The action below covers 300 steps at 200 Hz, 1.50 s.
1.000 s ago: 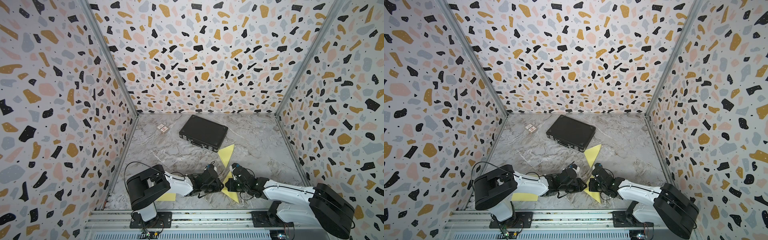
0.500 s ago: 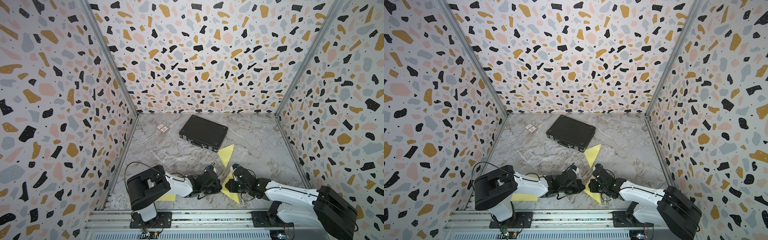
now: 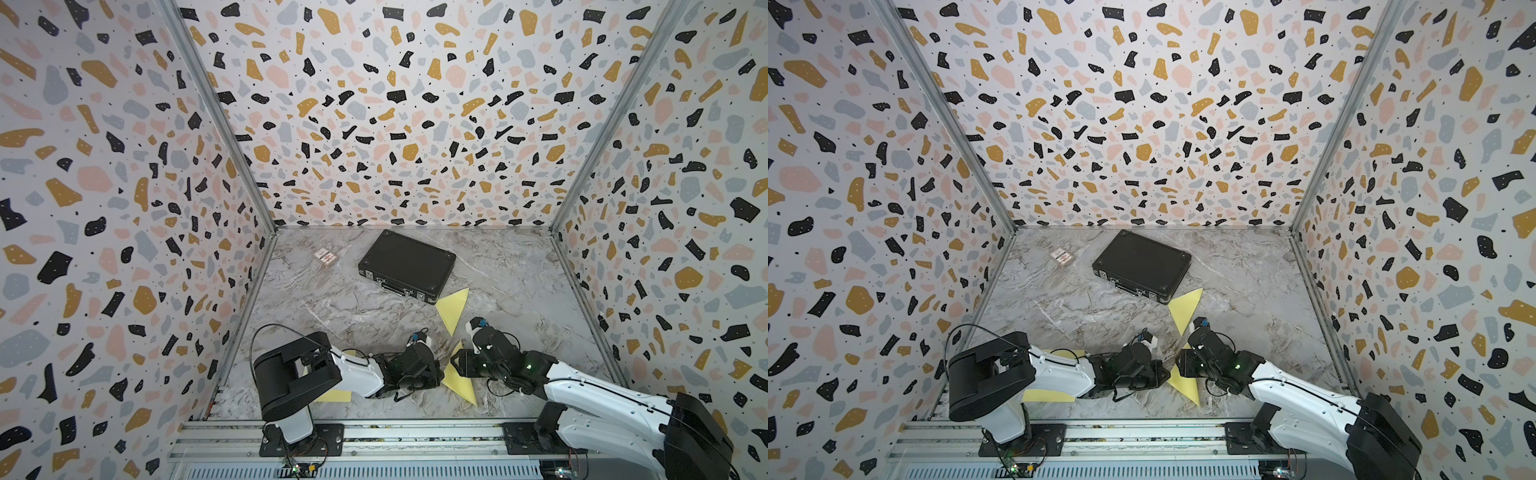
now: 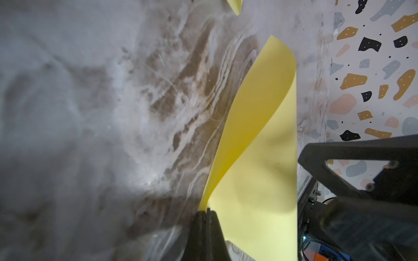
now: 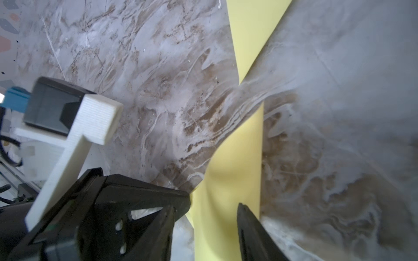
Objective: Fold the square paper diagonally
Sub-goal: Fold the paper at the center of the board.
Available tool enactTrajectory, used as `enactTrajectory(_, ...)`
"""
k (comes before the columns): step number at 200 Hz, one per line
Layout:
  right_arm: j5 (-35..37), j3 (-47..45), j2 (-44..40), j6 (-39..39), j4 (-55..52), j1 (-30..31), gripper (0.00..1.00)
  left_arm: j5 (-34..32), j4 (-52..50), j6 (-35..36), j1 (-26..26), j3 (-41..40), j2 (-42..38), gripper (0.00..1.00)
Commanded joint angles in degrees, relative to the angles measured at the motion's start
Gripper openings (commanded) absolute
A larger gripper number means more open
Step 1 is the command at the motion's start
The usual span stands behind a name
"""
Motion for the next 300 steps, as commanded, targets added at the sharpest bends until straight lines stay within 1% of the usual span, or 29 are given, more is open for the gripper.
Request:
enactTrajectory(1, 2.6, 2.1, -2.7, -3.1, -6.8, 0.0, 0.58, -1.4, -7.7, 1.0, -0.7, -1.8, 1.6, 0.0)
enactTrajectory(21, 3.9, 2.0, -5.5, -4.7, -8.7, -0.2, 0.69, -1.7, -8.2, 1.2, -0.9, -1.7, 1.5, 0.0)
enactTrajectory(34, 4.4, 1.7, -7.5, -5.2, -9.4, -0.7, 0.75, -2.1, -8.7, 1.4, -0.9, -1.7, 1.3, 0.0)
enactTrajectory(62, 1.9, 0.8, -10.7, -6.3, -10.0, -3.0, 0.8, -2.4, -9.2, 1.7, -1.1, -1.7, 1.1, 0.0)
enactTrajectory(85, -2.8, -0.3, -11.7, -6.3, -9.3, -6.4, 0.83, -2.6, -9.5, 1.8, -1.3, -1.6, 1.3, 0.0)
enactTrajectory(120, -14.1, -4.5, -11.0, -4.5, -3.5, -13.9, 0.84, -3.0, -9.7, 1.8, -1.5, -1.6, 1.6, 0.0)
enactTrajectory(142, -18.0, -6.8, -10.0, -3.4, 0.0, -17.1, 0.84, -3.1, -9.5, 2.0, -1.7, -1.6, 1.8, 0.0)
enactTrajectory(175, -26.0, -10.5, -7.2, -0.5, 6.6, -23.1, 0.83, -3.2, -11.4, 3.3, -2.0, -1.2, 1.3, 0.0)
enactTrajectory(207, -25.9, -10.1, -5.5, -3.4, 3.8, -25.4, 0.83, -3.3, -13.6, 3.9, -2.4, -1.0, 0.7, 0.0)
enactTrajectory(236, -29.9, -12.0, -4.4, -2.8, 8.4, -26.6, 0.83, -3.4, -14.4, 4.0, -2.4, -0.5, 1.5, 0.0)
enactTrajectory(300, -34.3, -13.8, -1.9, -1.5, 15.2, -26.8, 0.83, -2.5, -13.9, 4.3, -2.4, -0.2, 3.2, 0.0)
